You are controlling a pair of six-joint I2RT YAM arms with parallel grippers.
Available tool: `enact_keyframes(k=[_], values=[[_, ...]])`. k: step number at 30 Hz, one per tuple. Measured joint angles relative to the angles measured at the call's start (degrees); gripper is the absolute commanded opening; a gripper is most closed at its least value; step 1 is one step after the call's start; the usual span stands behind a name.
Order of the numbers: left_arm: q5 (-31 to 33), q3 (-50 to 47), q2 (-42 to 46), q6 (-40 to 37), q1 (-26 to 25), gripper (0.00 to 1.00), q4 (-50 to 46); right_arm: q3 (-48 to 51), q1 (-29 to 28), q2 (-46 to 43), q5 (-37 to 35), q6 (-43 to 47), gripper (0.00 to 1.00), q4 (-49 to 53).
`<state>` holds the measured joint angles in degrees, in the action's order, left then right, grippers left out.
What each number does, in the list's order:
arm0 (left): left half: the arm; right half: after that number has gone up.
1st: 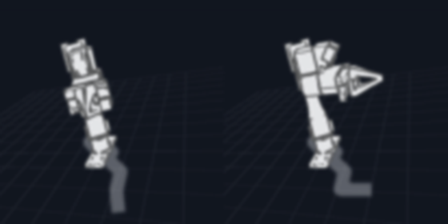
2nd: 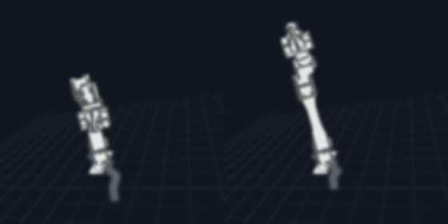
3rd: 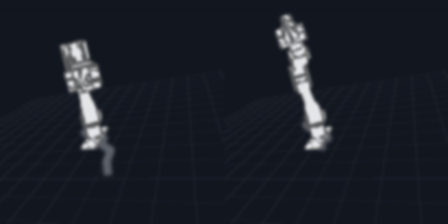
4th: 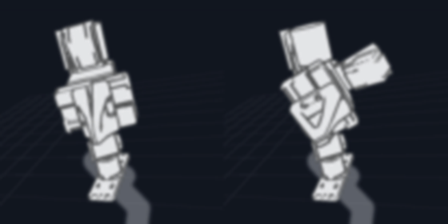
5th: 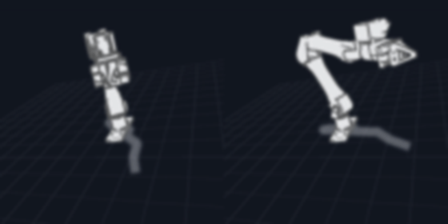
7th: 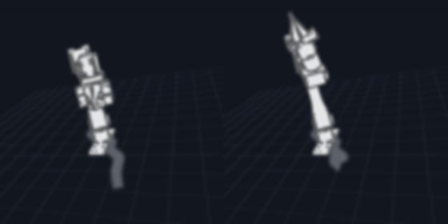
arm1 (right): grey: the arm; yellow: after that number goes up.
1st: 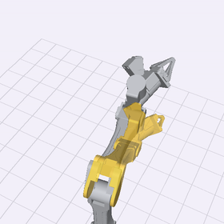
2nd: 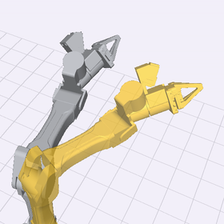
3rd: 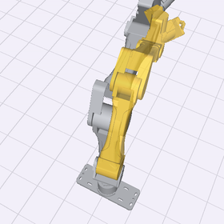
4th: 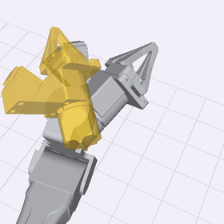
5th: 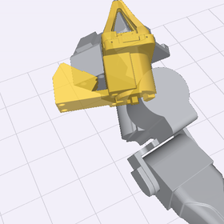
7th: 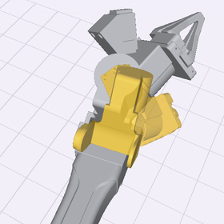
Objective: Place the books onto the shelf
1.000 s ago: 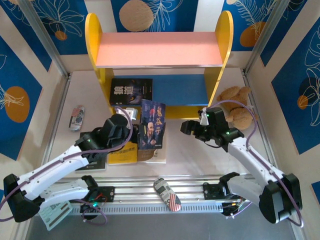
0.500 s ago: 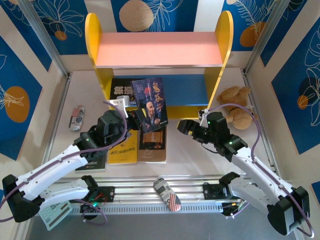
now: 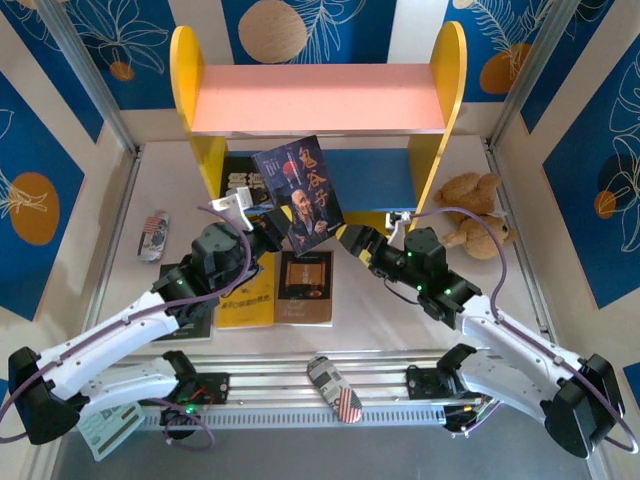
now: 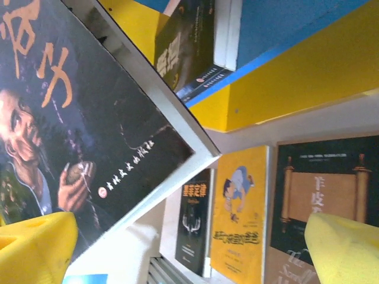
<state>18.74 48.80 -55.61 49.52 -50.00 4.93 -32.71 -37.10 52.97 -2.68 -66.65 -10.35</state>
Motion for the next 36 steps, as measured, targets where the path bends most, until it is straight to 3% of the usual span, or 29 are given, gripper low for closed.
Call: enact_keyframes(k=[25, 36], values=[[4.0, -4.5, -1.1, 4.2, -1.5, 0.00, 10.5, -0.6, -12.0, 14.2, -13.7, -17.2, 0.97, -22.8], [4.3, -6.3, -1.1, 5.1, -2.4, 0.00, 13.1, -0.5, -14.2, 15.2, -18.6, -21.4, 0.76, -28.3]])
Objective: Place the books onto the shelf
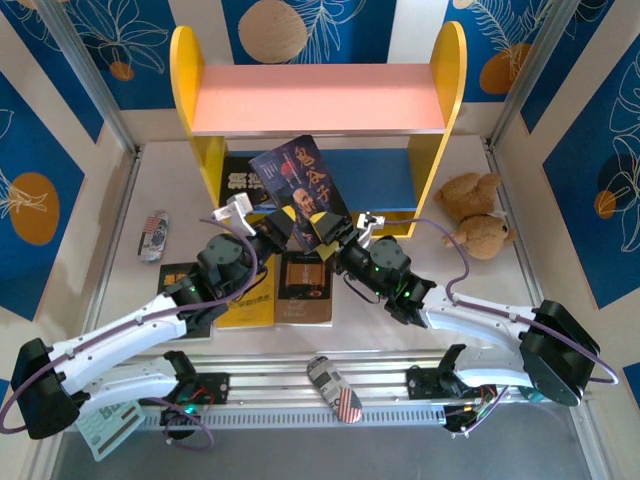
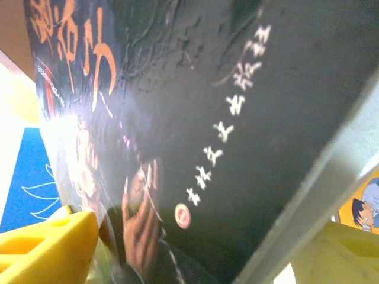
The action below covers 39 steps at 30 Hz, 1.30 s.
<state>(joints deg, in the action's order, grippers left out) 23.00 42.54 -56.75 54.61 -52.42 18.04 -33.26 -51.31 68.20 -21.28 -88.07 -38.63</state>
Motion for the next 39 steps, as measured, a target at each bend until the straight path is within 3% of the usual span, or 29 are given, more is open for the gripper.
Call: enact_keyframes(k=[8, 19, 20, 22, 25, 31, 39], values=[[0.9, -0.9, 0.0, 0.6, -0.1, 0.00, 0.4, 1.0, 1.4, -0.1, -0.8, -0.5, 0.54, -0.4], [2.6, -1.2, 0.0, 0.7, -0.1, 0.00, 0.3, 1.0, 2.4, -0.3, -1.0, -0.1, 0.14, -0.6], [2.7, -1.2, 0.0, 0.7, -0.1, 0.02, 0.1, 0.9, 2.5, -0.3, -0.9, 0.1, 0.12, -0.6], [2.9, -1.2, 0.0, 0.7, -0.1, 0.26, -0.1, 0.9, 2.8, -0.5, -0.5, 0.7, 0.10, -0.5], [3.2, -1.2, 0.1, 0.8, -0.2, 0.45, -0.4, 0.6, 3.7, -0.7, 0.0, 1.9, 0.07, 0.2], [4.5, -0.8, 0.7, -0.8, -0.4, 0.56, -6.5, -1.0, 5.0, -1.6, 0.3, 7.8, 0.05, 5.8], [6.0, 7.4, 4.3, -6.6, -0.2, 0.61, -26.1, -4.6, 10.7, -1.7, 7.6, 19.1, 0.03, 15.5]])
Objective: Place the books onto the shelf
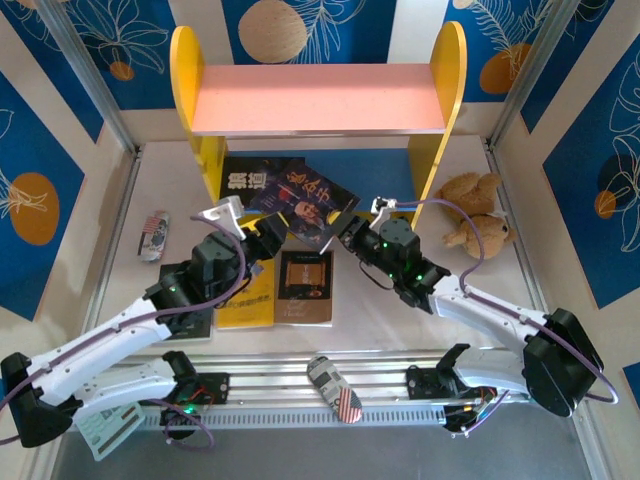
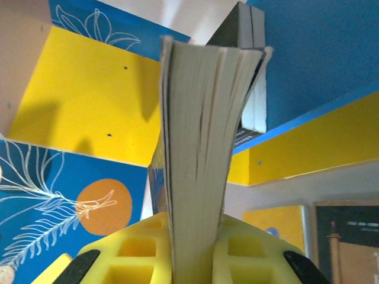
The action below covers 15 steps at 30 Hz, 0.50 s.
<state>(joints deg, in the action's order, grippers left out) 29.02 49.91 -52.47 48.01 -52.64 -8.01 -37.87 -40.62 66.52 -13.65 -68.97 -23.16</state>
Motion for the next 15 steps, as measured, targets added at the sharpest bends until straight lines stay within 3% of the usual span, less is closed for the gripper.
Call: enact_keyframes(k=[8, 15], values=[[-0.6, 4.6, 1.7, -5.2, 1.2, 0.62, -19.6, -5.0, 5.5, -1.5, 11.9, 10.2, 0.03, 8.7], [-4.0, 6.7, 3.5, -9.1, 5.1, 0.62, -28.0, -12.4, 9.7, 0.4, 20.9, 17.5, 0.03, 13.8]])
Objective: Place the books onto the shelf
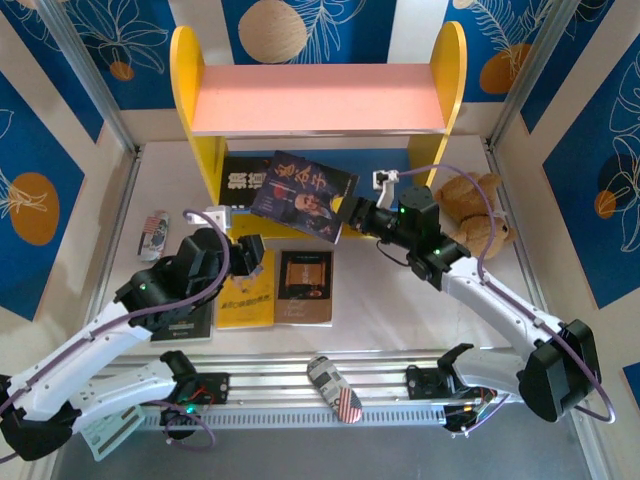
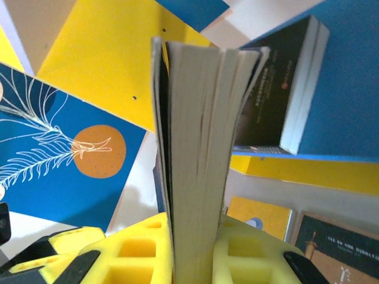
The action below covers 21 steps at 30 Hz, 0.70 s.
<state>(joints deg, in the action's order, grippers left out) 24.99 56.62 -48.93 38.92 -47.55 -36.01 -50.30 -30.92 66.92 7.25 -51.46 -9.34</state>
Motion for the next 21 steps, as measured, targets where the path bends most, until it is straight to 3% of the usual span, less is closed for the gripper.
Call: enact_keyframes(k=[11, 21], values=[[-1.8, 1.1, 1.7, -1.9, 1.7, 0.65, -4.8, -10.8, 2.6, 11.4, 10.0, 8.6, 0.02, 2.8], [-0.5, 1.2, 5.0, -1.9, 2.3, 0.65, -8.2, -15.2, 5.2, 19.3, 15.9, 11.0, 0.02, 2.4]])
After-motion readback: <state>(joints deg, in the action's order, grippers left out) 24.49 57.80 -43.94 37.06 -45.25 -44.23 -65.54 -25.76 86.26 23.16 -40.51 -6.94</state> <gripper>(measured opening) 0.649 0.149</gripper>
